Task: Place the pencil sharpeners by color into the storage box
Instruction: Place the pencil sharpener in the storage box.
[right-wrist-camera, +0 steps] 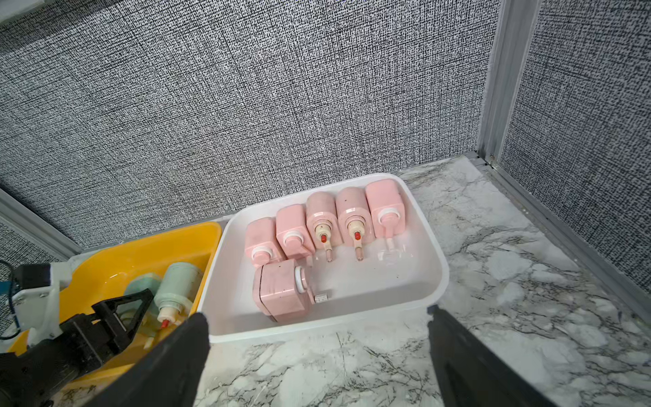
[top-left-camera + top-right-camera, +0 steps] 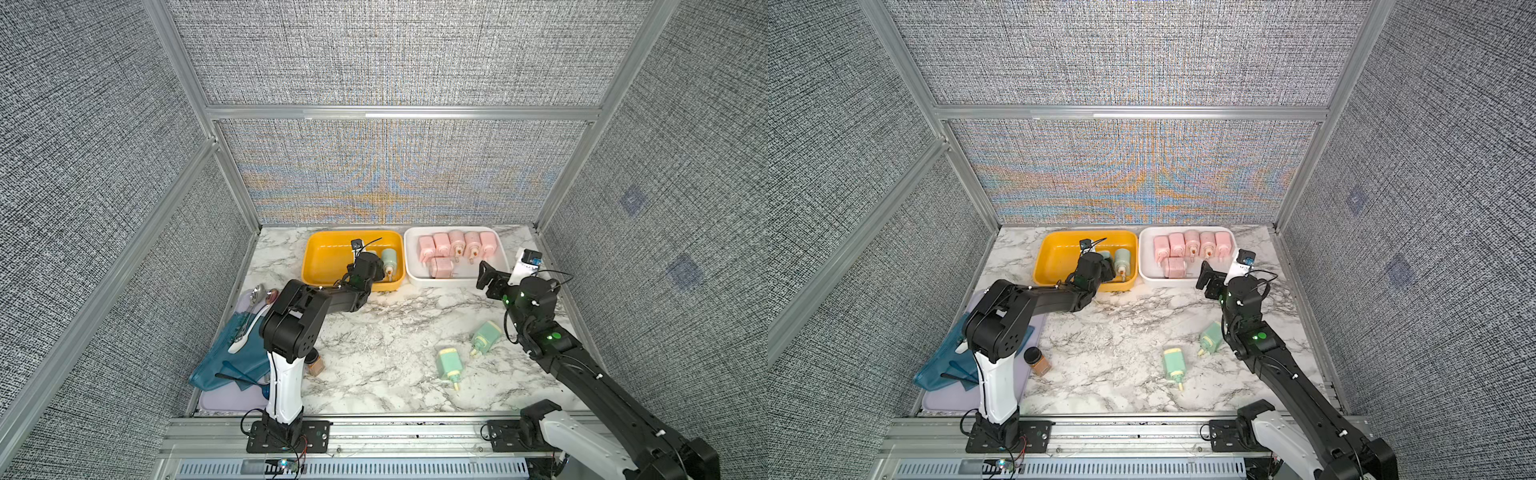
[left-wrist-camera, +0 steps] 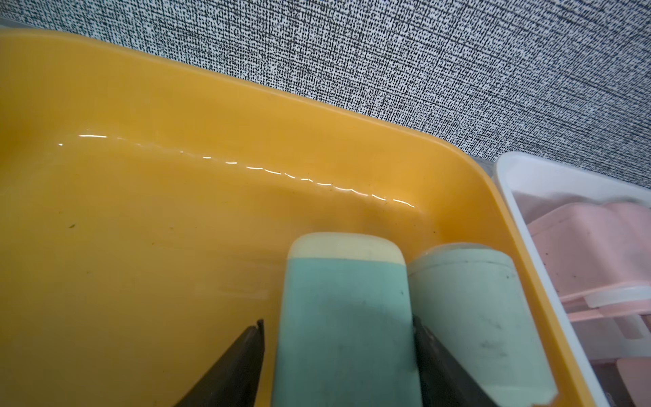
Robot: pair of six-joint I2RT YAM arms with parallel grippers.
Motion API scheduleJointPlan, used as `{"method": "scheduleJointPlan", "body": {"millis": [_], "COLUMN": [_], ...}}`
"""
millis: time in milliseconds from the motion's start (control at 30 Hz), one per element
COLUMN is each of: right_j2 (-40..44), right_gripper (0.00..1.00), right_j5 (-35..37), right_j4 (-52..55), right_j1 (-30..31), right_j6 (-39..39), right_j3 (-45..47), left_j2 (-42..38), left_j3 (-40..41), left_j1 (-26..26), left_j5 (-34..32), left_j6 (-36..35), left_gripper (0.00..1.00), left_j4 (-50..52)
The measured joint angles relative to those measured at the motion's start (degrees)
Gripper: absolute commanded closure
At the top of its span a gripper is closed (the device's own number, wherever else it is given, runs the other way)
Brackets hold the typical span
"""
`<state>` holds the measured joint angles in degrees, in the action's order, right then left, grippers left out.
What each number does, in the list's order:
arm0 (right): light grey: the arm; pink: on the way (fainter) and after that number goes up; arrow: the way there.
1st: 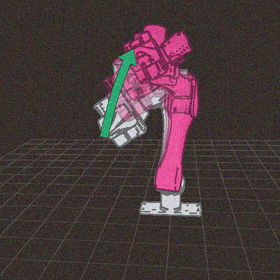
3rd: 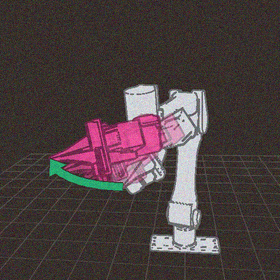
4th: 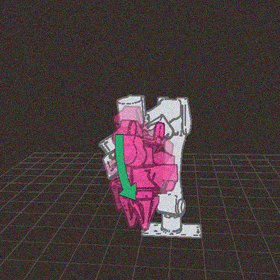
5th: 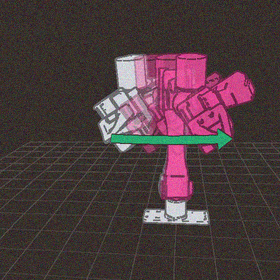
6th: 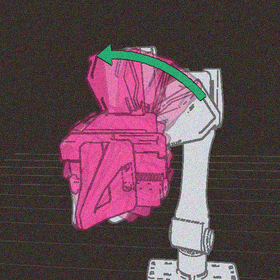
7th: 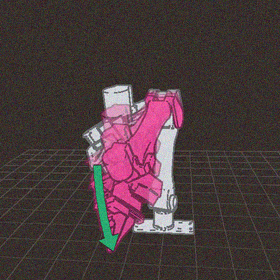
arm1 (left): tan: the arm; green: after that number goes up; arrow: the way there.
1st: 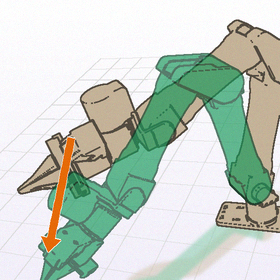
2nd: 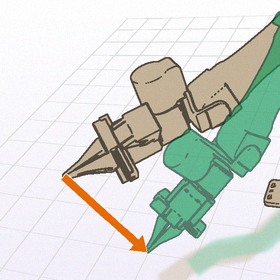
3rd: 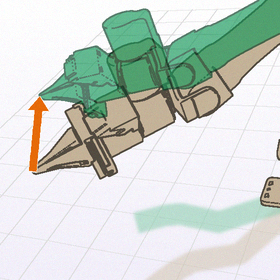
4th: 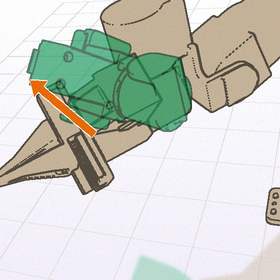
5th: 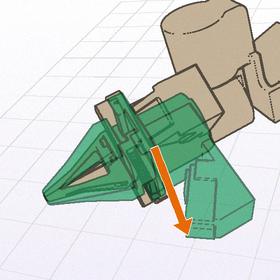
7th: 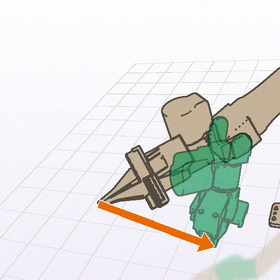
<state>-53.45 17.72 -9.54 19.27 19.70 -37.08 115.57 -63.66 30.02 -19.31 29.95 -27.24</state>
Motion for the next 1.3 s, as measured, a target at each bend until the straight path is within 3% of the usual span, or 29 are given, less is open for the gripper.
{"method": "scheduleJointPlan", "body": {"millis": [167,367,700,1033,1300], "right_j2": [0.0,0.0,-0.5,2.1,-0.3], "right_gripper": [0.01,0.01,0.01,0.01,0.01], "right_j5": [0.0,0.0,-1.1,-2.5,-7.2], "right_j4": [0.1,0.1,0.7,0.9,9.7], "right_j1": [0.0,0.0,-0.1,-0.4,-0.5], "right_j6": [0.0,0.0,0.8,2.2,1.3], "right_j3": [0.0,0.0,-0.5,1.5,-4.3], "left_j2": [-0.6,-0.9,-0.9,-0.6,-3.4], "left_j3": [-1.6,-2.6,-8.9,-9.6,-9.0], "left_j1": [-0.1,-0.5,-0.9,-0.9,-0.9], "left_j5": [0.0,1.1,5.0,7.4,5.9], "left_j6": [-0.4,0.7,2.1,1.7,-2.6], "left_gripper": [0.10,0.01,0.01,0.01,0.01], "left_j4": [0.7,2.6,12.1,14.1,15.9]}}
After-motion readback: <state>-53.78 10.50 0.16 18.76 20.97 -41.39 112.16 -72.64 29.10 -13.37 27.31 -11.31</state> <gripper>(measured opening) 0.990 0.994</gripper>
